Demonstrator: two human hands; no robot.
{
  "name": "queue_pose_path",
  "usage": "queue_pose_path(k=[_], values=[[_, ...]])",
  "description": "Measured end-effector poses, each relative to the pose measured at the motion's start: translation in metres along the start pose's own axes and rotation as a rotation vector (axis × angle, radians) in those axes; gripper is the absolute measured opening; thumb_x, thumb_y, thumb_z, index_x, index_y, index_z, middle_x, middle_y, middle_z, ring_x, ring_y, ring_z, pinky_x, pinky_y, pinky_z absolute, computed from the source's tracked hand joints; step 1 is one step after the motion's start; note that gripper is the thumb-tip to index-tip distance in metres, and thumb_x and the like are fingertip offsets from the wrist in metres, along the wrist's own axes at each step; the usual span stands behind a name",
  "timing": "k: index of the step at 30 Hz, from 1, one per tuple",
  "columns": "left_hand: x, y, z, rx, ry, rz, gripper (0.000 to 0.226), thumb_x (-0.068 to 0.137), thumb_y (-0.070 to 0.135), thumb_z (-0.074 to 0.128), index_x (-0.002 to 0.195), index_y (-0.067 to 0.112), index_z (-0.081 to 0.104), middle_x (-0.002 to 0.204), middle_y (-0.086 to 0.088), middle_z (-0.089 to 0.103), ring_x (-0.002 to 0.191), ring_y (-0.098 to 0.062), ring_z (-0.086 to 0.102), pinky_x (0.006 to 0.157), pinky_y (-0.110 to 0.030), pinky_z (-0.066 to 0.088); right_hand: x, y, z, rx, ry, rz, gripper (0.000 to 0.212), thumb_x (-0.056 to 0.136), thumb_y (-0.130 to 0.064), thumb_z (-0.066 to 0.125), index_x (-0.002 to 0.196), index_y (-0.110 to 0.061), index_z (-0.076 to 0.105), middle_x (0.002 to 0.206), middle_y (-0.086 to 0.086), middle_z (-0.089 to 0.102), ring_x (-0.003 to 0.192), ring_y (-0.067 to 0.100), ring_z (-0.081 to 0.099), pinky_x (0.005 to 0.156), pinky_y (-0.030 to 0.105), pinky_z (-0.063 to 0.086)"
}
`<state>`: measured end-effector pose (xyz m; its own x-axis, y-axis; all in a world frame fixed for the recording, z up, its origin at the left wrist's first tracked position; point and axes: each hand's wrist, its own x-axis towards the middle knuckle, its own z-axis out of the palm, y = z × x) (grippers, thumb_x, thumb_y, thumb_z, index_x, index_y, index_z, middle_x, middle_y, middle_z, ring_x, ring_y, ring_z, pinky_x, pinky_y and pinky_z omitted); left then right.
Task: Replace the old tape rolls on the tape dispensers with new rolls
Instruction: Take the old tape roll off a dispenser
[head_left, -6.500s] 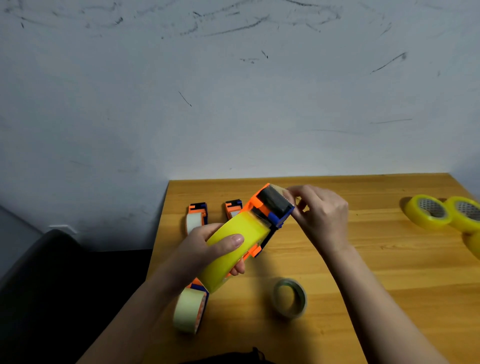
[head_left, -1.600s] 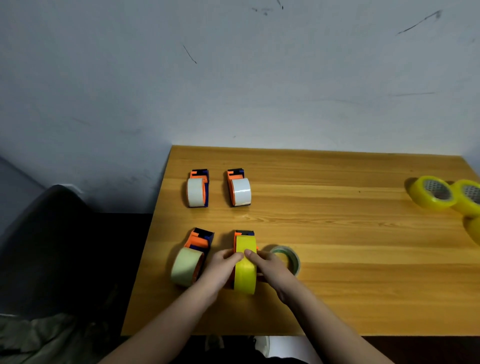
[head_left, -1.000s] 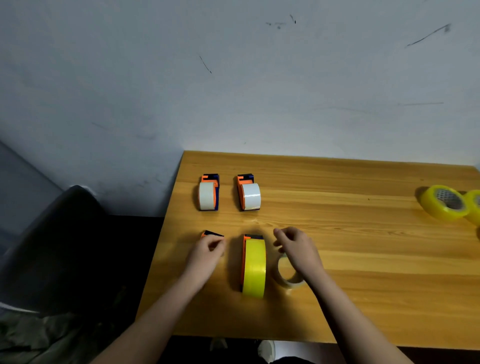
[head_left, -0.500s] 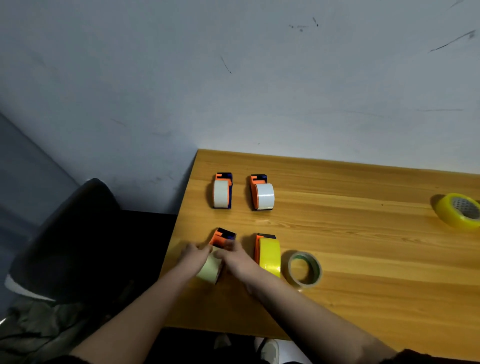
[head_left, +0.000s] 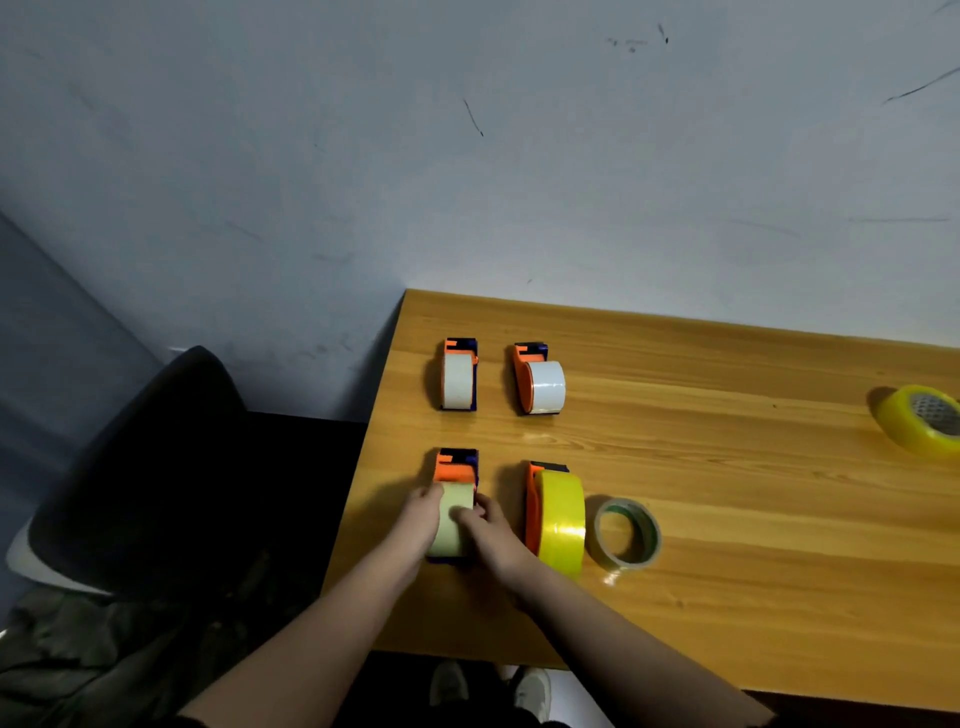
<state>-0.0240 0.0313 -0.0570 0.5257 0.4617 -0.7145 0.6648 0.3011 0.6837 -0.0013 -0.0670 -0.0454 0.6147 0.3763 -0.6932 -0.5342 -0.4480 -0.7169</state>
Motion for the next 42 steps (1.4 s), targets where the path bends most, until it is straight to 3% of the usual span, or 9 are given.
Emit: queue_pose_path(k=[3, 6, 9, 13, 17, 20, 26, 32, 42], values=[[-0.015, 0.006, 0.001, -0.158, -0.014, 0.066, 0.032, 0.099, 0.026, 0.041, 0.12, 0.006, 0.055, 0.102, -0.018, 0.064, 0.081, -0.029, 0.062, 0.065, -0.032, 0.048, -0.017, -0.013, -0.006, 0.113, -0.033, -0.151, 0.053, 0.088, -0.029, 0.064, 0.131, -0.024, 0.034, 0.131, 0.003, 0.05, 0.119, 0.015, 0.05, 0.092, 0.019, 0.048], [-0.039, 0.025, -0.001, -0.238, -0.039, 0.185, 0.026, 0.098, 0.028, 0.043, 0.11, 0.013, 0.061, 0.098, -0.016, 0.068, 0.085, -0.029, 0.066, 0.071, -0.035, 0.052, -0.026, -0.024, -0.014, 0.107, -0.019, -0.342, 0.07, 0.073, -0.041, 0.067, 0.134, -0.036, 0.031, 0.132, 0.007, 0.054, 0.12, 0.016, 0.054, 0.106, 0.035, 0.044], [-0.062, 0.047, -0.003, -0.241, -0.083, 0.33, 0.03, 0.098, 0.03, 0.045, 0.115, 0.014, 0.063, 0.102, -0.016, 0.069, 0.092, -0.031, 0.066, 0.081, -0.043, 0.052, -0.042, -0.042, -0.024, 0.095, 0.005, -0.5, 0.067, 0.076, -0.041, 0.068, 0.135, -0.039, 0.038, 0.128, 0.007, 0.055, 0.114, 0.013, 0.056, 0.103, 0.034, 0.046], [-0.092, 0.073, 0.005, -0.222, -0.105, 0.471, 0.034, 0.098, 0.029, 0.043, 0.129, 0.017, 0.052, 0.115, -0.012, 0.063, 0.097, -0.022, 0.062, 0.074, -0.03, 0.049, -0.057, -0.059, -0.045, 0.079, 0.056, -0.654, 0.062, 0.089, -0.032, 0.066, 0.144, -0.029, 0.038, 0.137, -0.01, 0.041, 0.109, -0.009, 0.053, 0.093, 0.014, 0.046], [-0.114, 0.09, 0.022, -0.241, -0.167, 0.539, 0.022, 0.1, 0.025, 0.039, 0.116, 0.025, 0.053, 0.108, 0.003, 0.064, 0.093, -0.008, 0.06, 0.076, -0.018, 0.048, -0.07, -0.069, -0.061, 0.138, 0.091, -0.746, 0.062, 0.083, -0.043, 0.067, 0.138, -0.033, 0.04, 0.133, -0.008, 0.051, 0.111, 0.004, 0.056, 0.092, 0.023, 0.05], [-0.119, 0.098, 0.034, -0.264, -0.151, 0.544, 0.036, 0.1, 0.029, 0.036, 0.129, 0.015, 0.05, 0.121, -0.007, 0.06, 0.111, -0.02, 0.057, 0.099, -0.036, 0.043, -0.074, -0.07, -0.069, 0.207, 0.177, -0.757, 0.062, 0.069, -0.053, 0.071, 0.124, -0.037, 0.048, 0.123, -0.011, 0.058, 0.111, 0.013, 0.059, 0.097, 0.043, 0.051], [-0.124, 0.106, 0.056, -0.358, -0.13, 0.569, 0.031, 0.101, 0.028, 0.032, 0.093, 0.019, 0.062, 0.087, -0.005, 0.065, 0.08, -0.018, 0.06, 0.069, -0.03, 0.046, -0.08, -0.073, -0.085, 0.255, 0.298, -0.802, 0.059, 0.061, -0.052, 0.077, 0.115, -0.036, 0.057, 0.118, -0.014, 0.064, 0.105, 0.006, 0.062, 0.091, 0.041, 0.055], [-0.133, 0.109, 0.07, -0.424, -0.124, 0.568, 0.029, 0.101, 0.028, 0.033, 0.099, 0.016, 0.059, 0.08, -0.002, 0.065, 0.069, -0.011, 0.062, 0.058, -0.022, 0.048, -0.083, -0.074, -0.092, 0.258, 0.372, -0.839, 0.051, 0.065, -0.051, 0.074, 0.113, -0.038, 0.062, 0.114, -0.013, 0.068, 0.105, 0.007, 0.064, 0.089, 0.045, 0.055], [-0.136, 0.12, 0.068, -0.475, -0.094, 0.466, 0.039, 0.094, 0.037, 0.049, 0.119, 0.01, 0.061, 0.108, -0.016, 0.068, 0.095, -0.03, 0.065, 0.081, -0.039, 0.051, -0.089, -0.084, -0.097, 0.178, 0.311, -0.886, 0.056, 0.069, -0.052, 0.071, 0.12, -0.038, 0.052, 0.116, -0.023, 0.059, 0.109, 0.002, 0.058, 0.09, 0.038, 0.054]])
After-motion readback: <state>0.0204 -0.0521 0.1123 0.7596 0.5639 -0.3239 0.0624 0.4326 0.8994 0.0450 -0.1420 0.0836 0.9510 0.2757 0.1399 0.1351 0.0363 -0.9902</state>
